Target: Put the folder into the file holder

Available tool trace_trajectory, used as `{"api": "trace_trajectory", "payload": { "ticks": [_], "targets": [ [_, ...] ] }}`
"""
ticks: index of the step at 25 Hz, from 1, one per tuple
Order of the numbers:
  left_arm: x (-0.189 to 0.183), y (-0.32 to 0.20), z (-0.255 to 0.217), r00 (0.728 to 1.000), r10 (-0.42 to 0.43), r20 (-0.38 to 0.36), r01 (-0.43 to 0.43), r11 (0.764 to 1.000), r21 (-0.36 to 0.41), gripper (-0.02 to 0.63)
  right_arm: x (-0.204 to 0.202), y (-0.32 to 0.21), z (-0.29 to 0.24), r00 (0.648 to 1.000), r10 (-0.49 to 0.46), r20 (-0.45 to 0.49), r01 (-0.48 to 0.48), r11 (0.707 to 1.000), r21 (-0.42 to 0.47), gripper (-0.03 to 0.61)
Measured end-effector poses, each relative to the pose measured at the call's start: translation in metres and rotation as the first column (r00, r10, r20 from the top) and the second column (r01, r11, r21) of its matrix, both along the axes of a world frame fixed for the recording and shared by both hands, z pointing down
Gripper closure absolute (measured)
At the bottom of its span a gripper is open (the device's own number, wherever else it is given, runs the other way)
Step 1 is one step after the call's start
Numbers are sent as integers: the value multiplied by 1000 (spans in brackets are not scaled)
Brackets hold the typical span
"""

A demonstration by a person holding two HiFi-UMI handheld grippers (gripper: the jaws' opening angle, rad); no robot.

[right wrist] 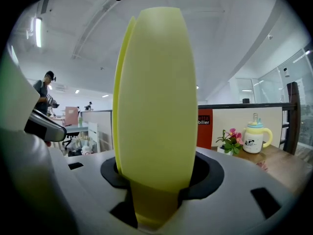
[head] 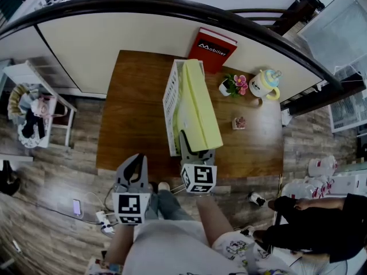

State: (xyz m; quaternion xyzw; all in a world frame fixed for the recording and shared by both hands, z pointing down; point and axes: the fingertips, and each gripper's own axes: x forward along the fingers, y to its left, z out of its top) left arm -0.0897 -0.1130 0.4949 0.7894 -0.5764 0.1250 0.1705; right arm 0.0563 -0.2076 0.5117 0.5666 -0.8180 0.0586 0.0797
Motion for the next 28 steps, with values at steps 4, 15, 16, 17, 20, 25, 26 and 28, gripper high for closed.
{"api": "trace_trajectory", "payload": {
  "ticks": [4,15,16,17,20,25,26,28],
  "targets": [
    [1,1,0,1000,3,-1,-3,1000,1,598,-1,0,-1,1000,-15,2,15,1000,7,370],
    [1,3,-8,1000,-2,-2,2,1000,23,598,1,5,-1,998,-51,26,52,998,-25,347],
    [0,3,-9,1000,-3,-3,3,1000,26,598,2,7,-2,998,-51,26,51,998,-27,345],
    [0,4,-10,1000,-4,-3,4,1000,29,598,3,8,-2,998,-50,28,51,998,-30,344],
    [-1,7,-14,1000,-8,0,8,999,40,598,4,14,-4,998,-58,30,59,998,-33,341],
    [-2,10,-27,1000,-11,4,11,997,73,598,8,21,-15,997,-71,28,72,997,-25,334],
    [-2,11,-31,1000,-11,5,11,997,80,598,9,23,-18,997,-74,29,75,997,-21,333],
    [-2,13,-37,1000,-12,8,11,995,95,598,11,27,-25,996,-81,30,81,997,-13,333]
  ]
}}
